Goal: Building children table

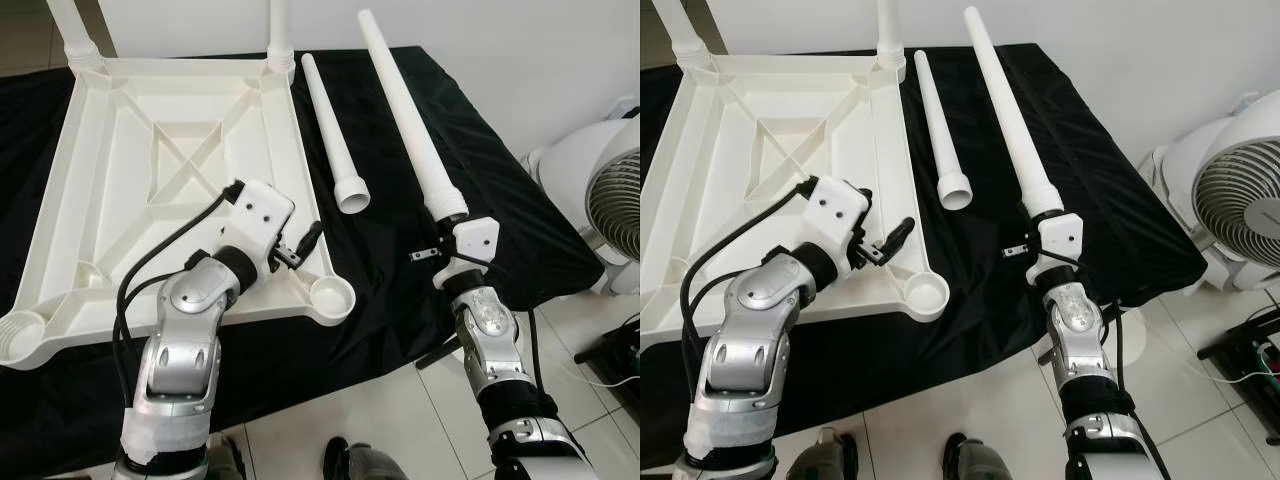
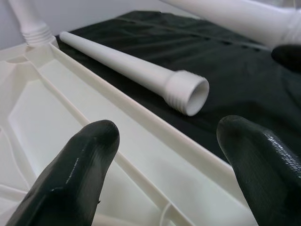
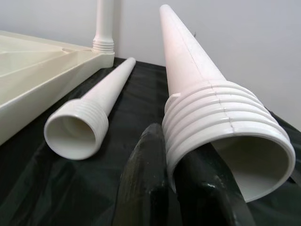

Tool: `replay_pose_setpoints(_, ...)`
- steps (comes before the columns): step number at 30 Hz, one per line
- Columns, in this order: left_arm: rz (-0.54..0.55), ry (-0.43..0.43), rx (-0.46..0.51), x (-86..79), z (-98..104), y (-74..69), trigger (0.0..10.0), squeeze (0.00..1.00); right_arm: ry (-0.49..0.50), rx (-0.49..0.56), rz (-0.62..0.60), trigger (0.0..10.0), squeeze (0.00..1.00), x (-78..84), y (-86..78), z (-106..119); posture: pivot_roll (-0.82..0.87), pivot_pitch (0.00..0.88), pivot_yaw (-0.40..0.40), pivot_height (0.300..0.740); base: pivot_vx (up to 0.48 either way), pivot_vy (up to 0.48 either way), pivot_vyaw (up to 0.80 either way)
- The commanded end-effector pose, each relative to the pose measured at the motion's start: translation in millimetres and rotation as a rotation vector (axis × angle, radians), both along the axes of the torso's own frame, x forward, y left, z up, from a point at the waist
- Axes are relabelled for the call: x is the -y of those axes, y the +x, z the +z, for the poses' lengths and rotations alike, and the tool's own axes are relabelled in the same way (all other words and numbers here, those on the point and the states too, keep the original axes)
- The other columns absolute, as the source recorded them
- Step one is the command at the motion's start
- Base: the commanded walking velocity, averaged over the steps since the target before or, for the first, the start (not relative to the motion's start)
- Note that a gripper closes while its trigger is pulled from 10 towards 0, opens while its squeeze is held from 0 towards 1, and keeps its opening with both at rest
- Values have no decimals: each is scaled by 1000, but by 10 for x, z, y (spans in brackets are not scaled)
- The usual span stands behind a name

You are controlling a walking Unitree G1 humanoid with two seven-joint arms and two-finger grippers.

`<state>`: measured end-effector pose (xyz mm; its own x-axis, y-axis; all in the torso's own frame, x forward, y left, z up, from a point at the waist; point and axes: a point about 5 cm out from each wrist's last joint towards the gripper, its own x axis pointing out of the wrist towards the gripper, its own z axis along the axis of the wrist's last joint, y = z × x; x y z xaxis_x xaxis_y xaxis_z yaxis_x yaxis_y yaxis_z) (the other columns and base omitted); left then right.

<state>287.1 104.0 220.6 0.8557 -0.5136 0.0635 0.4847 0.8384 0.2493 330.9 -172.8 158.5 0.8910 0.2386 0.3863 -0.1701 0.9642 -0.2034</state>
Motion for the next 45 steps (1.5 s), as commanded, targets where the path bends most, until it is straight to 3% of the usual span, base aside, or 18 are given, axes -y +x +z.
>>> replay_pose_setpoints(1,16,-106,-9,5,64,32,10000,0,-7,29,-12,10000,0,-16,9,55,144,141,-72,740,0,0,0)
replay_pose_setpoints(2,16,-106,-9,5,64,32,10000,0,-7,29,-12,10000,0,-16,9,55,144,141,-72,740,0,0,0)
replay_pose_setpoints(4,-62,-188,-13,33,180,44,10000,0,-53,66,-40,10000,0,-69,11,98,145,140,-74,740,0,0,0)
replay_pose_setpoints(10,-168,-224,-19,63,288,74,10000,0,-57,155,-66,10000,0,-182,3,239,146,127,-69,740,0,0,0)
replay_pose_setpoints(11,-198,-251,-29,65,301,79,10000,1000,-61,183,-85,10000,0,-187,4,287,144,125,-67,740,0,0,0)
replay_pose_setpoints(14,-272,-285,-57,85,322,73,10000,1000,-62,244,-110,10000,0,-202,5,395,139,122,-59,740,0,0,0)
replay_pose_setpoints(18,-382,-261,-122,164,307,59,10000,1000,-82,345,-90,10000,0,-290,-7,576,132,112,-50,740,0,0,0)
replay_pose_setpoints(19,-433,-271,-149,209,302,44,10000,0,-100,358,-53,10000,0,-361,-15,594,131,111,-49,740,0,0,0)
replay_pose_setpoints(26,-520,-367,-267,333,324,113,10000,0,-156,362,57,10000,0,-601,-76,502,123,94,-51,740,0,0,0)
replay_pose_setpoints(30,-566,-488,-306,339,496,208,10000,0,-179,360,106,10000,0,-707,-110,443,117,83,-54,740,0,0,0)
replay_pose_setpoints(34,-590,-550,-328,323,606,287,10000,0,-187,344,133,10000,0,-761,-128,379,118,77,-55,740,0,0,0)
replay_pose_setpoints(42,-574,-499,-327,333,629,358,10000,0,-215,345,177,10000,0,-857,-195,305,117,75,-51,740,0,0,0)
replay_pose_setpoints(45,-543,-475,-394,350,552,421,10000,0,-194,332,187,10000,0,-904,-224,274,105,78,-33,740,0,0,0)
